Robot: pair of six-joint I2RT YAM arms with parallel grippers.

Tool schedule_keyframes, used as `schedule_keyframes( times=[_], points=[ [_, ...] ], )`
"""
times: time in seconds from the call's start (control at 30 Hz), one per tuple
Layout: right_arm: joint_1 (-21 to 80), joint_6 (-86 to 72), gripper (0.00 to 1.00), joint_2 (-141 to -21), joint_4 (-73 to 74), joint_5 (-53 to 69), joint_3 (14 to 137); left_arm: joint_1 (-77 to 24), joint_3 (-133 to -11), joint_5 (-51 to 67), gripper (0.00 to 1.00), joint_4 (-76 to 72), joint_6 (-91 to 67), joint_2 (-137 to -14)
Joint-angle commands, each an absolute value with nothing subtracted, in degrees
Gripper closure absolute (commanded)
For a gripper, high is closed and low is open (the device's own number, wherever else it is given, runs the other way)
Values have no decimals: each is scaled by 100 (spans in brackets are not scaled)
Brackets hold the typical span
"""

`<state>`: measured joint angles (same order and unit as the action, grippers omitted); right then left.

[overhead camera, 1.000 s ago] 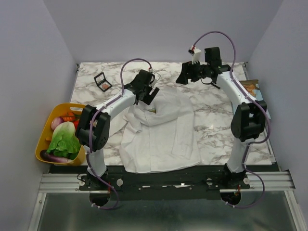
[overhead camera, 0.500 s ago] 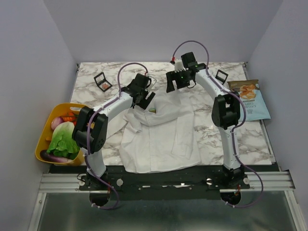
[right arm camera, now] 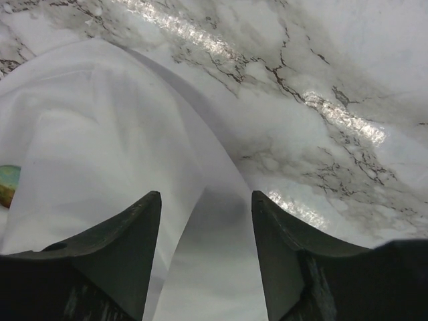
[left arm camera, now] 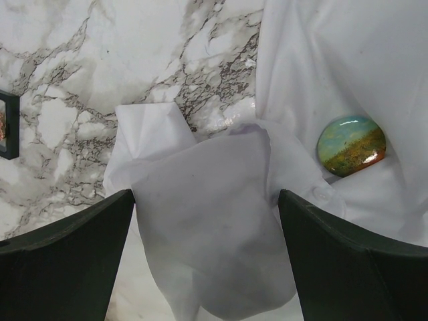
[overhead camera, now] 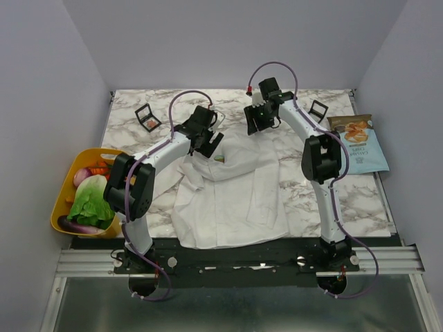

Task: Remove the brooch from the garment
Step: Flatten out the clothes at the center of the board.

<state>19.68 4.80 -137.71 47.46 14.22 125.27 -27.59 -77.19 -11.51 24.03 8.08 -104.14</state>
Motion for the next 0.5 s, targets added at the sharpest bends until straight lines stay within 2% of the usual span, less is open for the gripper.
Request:
schedule_keyframes(
  times=[0.0, 0.07, 0.1, 0.17, 0.2, 0.23, 0.47],
  points=[
    [2127, 659, 45, -14010, 5027, 1266, 12753, -2769, -7822, -1002, 1, 2452, 721, -10336],
    [2144, 677, 50, -14097, 5019, 1143, 12832, -2760, -7831, -984, 1, 2461, 703, -10380],
    [2162, 668, 57, -14132, 5027, 1108, 12876, -2760, -7840, -984, 1, 2470, 694, -10389],
    [2145, 633, 75, -14194, 5036, 941, 12989, -2751, -7857, -958, 1, 2478, 694, -10380],
    [2153, 615, 95, -14220, 5019, 871, 12999, -2751, -7857, -958, 1, 2496, 703, -10371],
    [2153, 580, 100, -14212, 4992, 705, 12982, -2751, -7884, -958, 1, 2531, 712, -10362],
    [2109, 466, 99, -13720, 4414, -324, 12779, -2654, -8033, -1028, 1, 2531, 896, -10345]
  ],
)
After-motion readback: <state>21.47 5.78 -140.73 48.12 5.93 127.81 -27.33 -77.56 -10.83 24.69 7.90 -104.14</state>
